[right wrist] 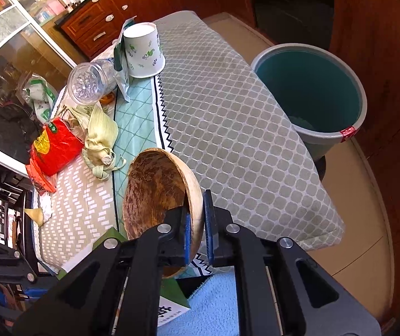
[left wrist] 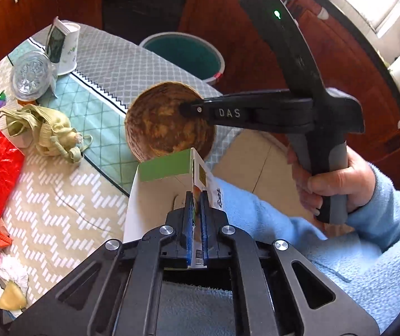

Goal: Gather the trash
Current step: 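Carry both items to the teal bin and drop the box with the left tool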

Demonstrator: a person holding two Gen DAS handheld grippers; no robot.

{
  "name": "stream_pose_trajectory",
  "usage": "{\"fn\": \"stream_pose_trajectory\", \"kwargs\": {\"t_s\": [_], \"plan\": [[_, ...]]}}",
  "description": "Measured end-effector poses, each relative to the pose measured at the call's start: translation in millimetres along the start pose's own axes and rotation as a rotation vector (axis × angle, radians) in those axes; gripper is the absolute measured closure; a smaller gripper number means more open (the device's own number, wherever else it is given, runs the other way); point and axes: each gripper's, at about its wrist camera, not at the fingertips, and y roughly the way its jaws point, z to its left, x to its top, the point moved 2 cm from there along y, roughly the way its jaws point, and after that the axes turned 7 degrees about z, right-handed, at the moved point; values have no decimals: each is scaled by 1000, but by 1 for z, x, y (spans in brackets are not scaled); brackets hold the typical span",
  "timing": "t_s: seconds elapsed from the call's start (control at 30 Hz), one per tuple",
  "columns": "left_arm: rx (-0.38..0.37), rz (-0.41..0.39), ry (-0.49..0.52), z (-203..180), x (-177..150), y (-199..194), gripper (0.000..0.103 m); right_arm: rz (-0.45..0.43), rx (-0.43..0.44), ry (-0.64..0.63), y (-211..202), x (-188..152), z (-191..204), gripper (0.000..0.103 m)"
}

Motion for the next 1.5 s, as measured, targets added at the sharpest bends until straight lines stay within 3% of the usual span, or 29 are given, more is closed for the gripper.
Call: {"fn": "stream_pose_trajectory", "kwargs": {"t_s": [0.23,0.4,0.57,0.87,1.1,1.27,1.4,1.5], "plan": [[18,-101,-88,18,15,-41,100,-70,-2,17,-23,12,-6,96],[96,-221,-140,29,37,-75,101,-119,-31,30,-38,21,-14,96],[104,-235,-160,37,72,-65,102,-164,-88,47,-53,32,-30,96],[63,-178,-70,7,181,-7,101,-264,-250,186,-82,76,-117,96],[34,-112,-13,-16,273,60,101,-260,-349,288,-78,105,-191,95],[-20,-37,-27,-14,308,118,98,-216,-367,317,-59,122,-220,95],[-4,-31,0,-19,321,138,94,-174,-370,307,-38,137,-231,95],[32,-20,15,-21,331,150,77,-148,-363,307,-26,146,-236,95]]}}
